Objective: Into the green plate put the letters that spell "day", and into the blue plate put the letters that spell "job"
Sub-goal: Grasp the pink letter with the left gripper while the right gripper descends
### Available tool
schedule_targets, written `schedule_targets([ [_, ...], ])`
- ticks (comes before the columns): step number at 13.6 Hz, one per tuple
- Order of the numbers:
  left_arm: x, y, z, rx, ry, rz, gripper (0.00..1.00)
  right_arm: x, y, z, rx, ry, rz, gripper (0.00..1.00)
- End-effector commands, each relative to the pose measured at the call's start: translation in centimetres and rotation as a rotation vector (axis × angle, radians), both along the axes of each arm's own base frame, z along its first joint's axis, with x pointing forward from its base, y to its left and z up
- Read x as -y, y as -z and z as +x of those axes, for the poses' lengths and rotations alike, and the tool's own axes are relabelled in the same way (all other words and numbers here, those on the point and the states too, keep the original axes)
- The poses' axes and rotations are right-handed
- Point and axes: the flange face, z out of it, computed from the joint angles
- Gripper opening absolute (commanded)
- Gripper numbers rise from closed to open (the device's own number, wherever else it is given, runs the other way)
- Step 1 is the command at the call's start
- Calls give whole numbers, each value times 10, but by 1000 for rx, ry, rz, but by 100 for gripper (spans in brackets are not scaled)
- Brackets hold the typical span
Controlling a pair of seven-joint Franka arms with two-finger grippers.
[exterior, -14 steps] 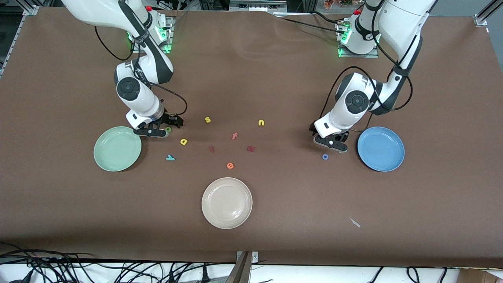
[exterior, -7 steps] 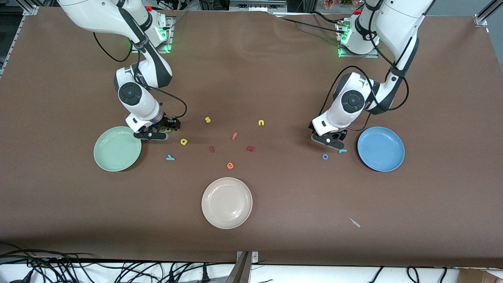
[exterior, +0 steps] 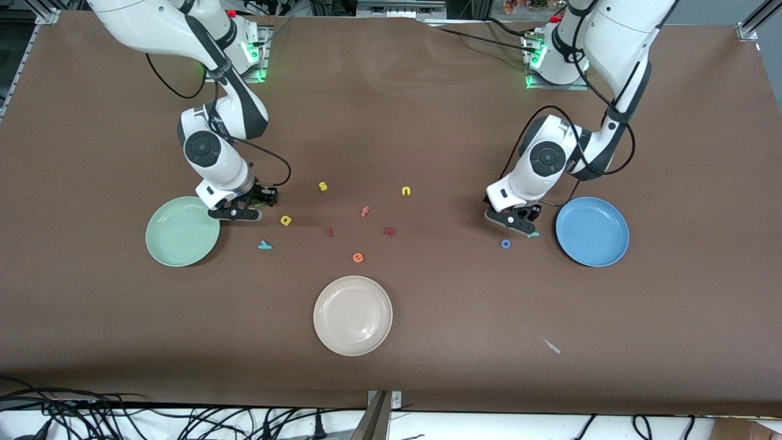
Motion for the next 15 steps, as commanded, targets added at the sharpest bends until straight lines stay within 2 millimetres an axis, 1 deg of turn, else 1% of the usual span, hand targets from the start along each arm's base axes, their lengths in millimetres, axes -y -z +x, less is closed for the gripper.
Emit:
schedule_targets([
  [1, -1, 1, -2, 15, 28, 15, 56, 0, 1, 6, 7, -21, -3, 56],
  [2, -1, 1, -2, 15, 28, 15, 43, 0, 1, 6, 7, -21, -3, 54],
  [3, -1, 0, -1, 17, 28, 15, 26, 0, 1, 6, 7, -19, -3, 54],
  [4, -1, 0, -2, 14, 28, 16, 14, 0, 1, 7, 8, -19, -2, 52],
  [5, -1, 0, -2, 15, 28, 16, 5, 1, 2, 7, 6, -15, -2, 50],
  [6, -1, -1, -2, 17, 28, 15, 0, 1, 4, 7, 4, -10, -3, 50],
  [8, -2, -6, -1, 18, 25, 18, 0, 0, 3, 8, 8, -10, 0, 49],
  [9, -6, -24, 3, 32, 19, 21, 0, 0, 2, 9, 8, -10, 0, 47],
  [10, -13, -45, 5, 16, 8, 43, 0, 0, 4, 9, 6, -7, -1, 47],
  [11, -32, -71, 12, 19, -26, 57, 0, 0, 6, 12, 7, -3, 2, 47],
  [12, -48, -90, 15, 24, -50, 65, 0, -1, 6, 13, 7, -2, 3, 47],
  [13, -65, -100, 12, 14, -54, 75, 0, -1, 6, 13, 7, -3, 3, 47],
  [15, -117, -106, 6, -1, -42, 80, 0, -1, 6, 13, 7, -2, 3, 47],
])
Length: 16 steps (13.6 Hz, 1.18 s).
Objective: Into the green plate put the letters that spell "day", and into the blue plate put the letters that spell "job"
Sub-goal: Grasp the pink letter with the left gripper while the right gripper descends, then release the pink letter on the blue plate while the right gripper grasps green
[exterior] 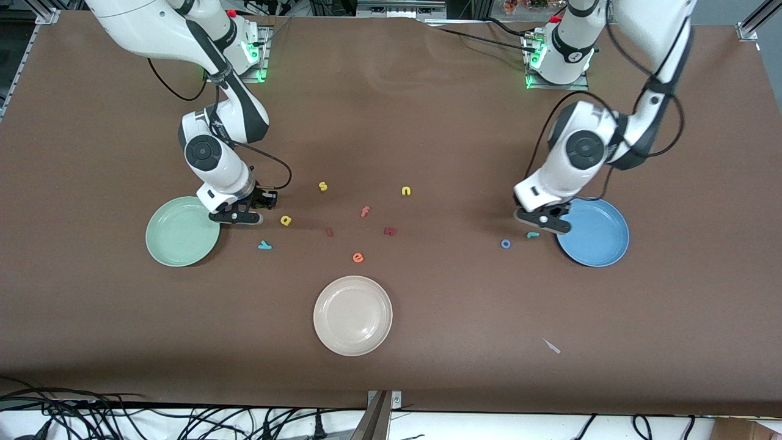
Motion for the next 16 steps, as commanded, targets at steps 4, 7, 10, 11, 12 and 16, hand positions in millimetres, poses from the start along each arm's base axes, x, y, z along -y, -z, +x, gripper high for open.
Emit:
schedule_targets([
  [4, -97, -5, -11, -22, 88, 17, 0, 1, 8, 3, -7, -1, -3, 43],
  [7, -105, 5, -8, -13, 91, 10, 71, 1, 9, 2, -10, -3, -4, 39],
  [10, -100, 2, -6, -5, 90, 5, 84, 0, 11, 2, -13, -12, -3, 36],
  [11, -97, 2, -5, -4, 96, 5, 84, 1, 11, 2, -13, -10, -4, 36],
  [12, -97, 1, -5, -1, 97, 5, 84, 0, 11, 2, -13, -10, -4, 35],
  [16, -47, 15, -4, 39, 187, -16, 84, 0, 10, 2, -12, -8, -3, 32],
])
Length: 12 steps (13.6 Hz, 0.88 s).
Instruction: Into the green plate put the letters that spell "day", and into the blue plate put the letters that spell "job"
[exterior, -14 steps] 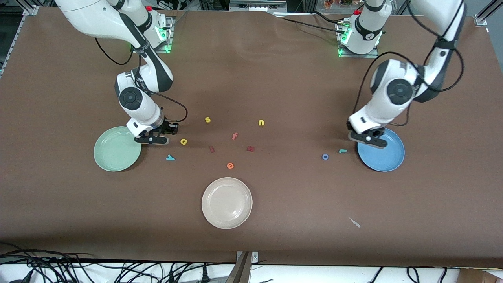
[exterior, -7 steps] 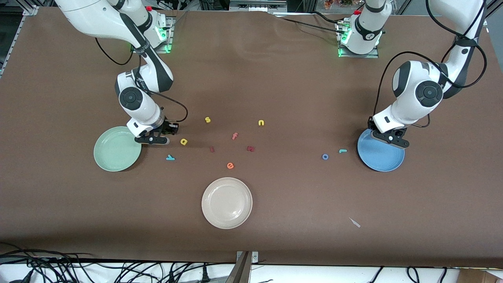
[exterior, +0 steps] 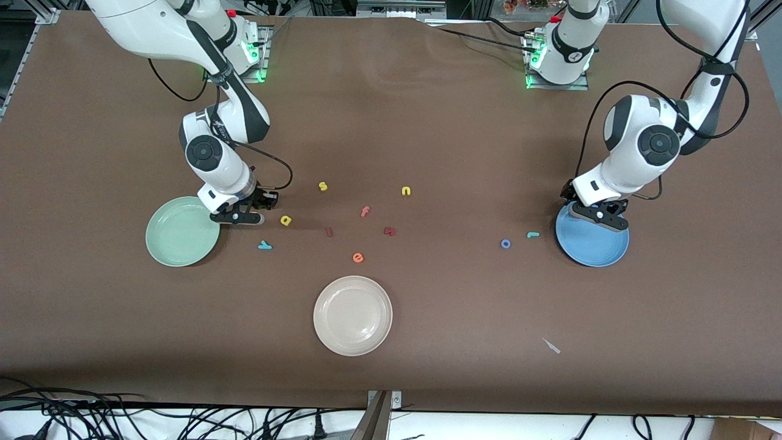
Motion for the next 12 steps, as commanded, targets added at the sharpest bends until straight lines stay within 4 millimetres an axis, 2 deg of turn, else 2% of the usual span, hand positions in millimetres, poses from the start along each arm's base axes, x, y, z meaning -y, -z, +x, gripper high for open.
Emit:
schedule_targets([
  [1, 36, 18, 2, 38, 91, -12, 84, 2, 11, 2, -13, -5, -5, 32],
  [2, 50, 25, 1, 54, 142, -17, 84, 2, 12, 2, -15, -5, -6, 31],
  [4, 58, 37, 10, 93, 272, -33, 85, 2, 12, 2, -15, -5, -6, 28],
  [6, 64, 40, 23, 100, 348, -39, 85, 3, 14, 1, -18, -3, -6, 26],
  [9, 78, 57, 23, 104, 380, -45, 85, 2, 14, 2, -18, -5, -6, 22],
  [12, 80, 66, 29, 114, 400, -46, 85, 2, 14, 4, -15, -4, -5, 19],
])
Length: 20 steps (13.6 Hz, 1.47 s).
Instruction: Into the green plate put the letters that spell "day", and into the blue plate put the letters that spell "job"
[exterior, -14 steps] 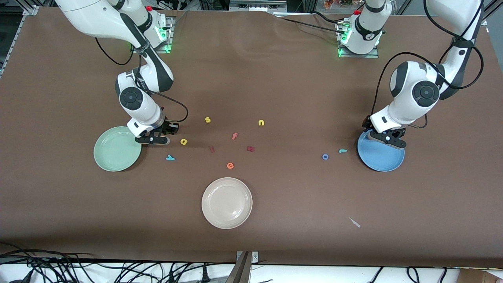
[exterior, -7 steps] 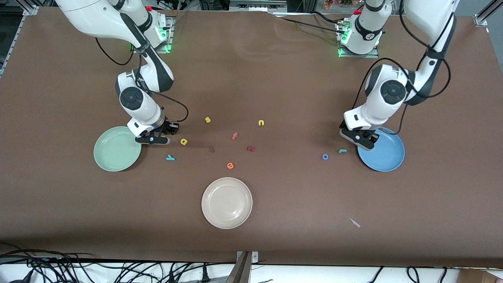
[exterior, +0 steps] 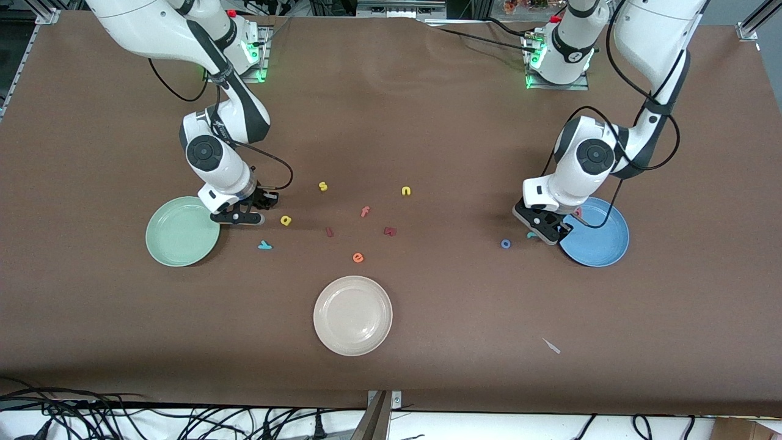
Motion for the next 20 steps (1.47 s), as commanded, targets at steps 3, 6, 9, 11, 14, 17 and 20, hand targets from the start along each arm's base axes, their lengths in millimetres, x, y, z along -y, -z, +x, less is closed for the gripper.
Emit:
schedule_targets([
  [3, -4, 14, 11, 19, 61, 9, 85, 3, 17, 3, -21, -1, -6, 16],
  [6, -7, 20, 11, 17, 54, 8, 85, 2, 15, 4, -16, -4, -5, 15],
  [9, -8, 26, 10, 8, 50, 8, 79, 2, 4, 17, -40, -3, -21, 21],
  [11, -8, 26, 10, 8, 49, 8, 56, 2, -7, 24, -82, 20, -45, 25],
  [14, -8, 26, 10, 7, 45, 6, 27, 1, -11, 26, -80, 26, -42, 41],
  [17, -11, 24, 10, 4, 19, 2, 3, -1, -19, 24, -77, 93, -49, 55],
  [20, -19, -1, 16, 23, 0, 11, 0, 1, -22, 14, -78, 98, -54, 60],
])
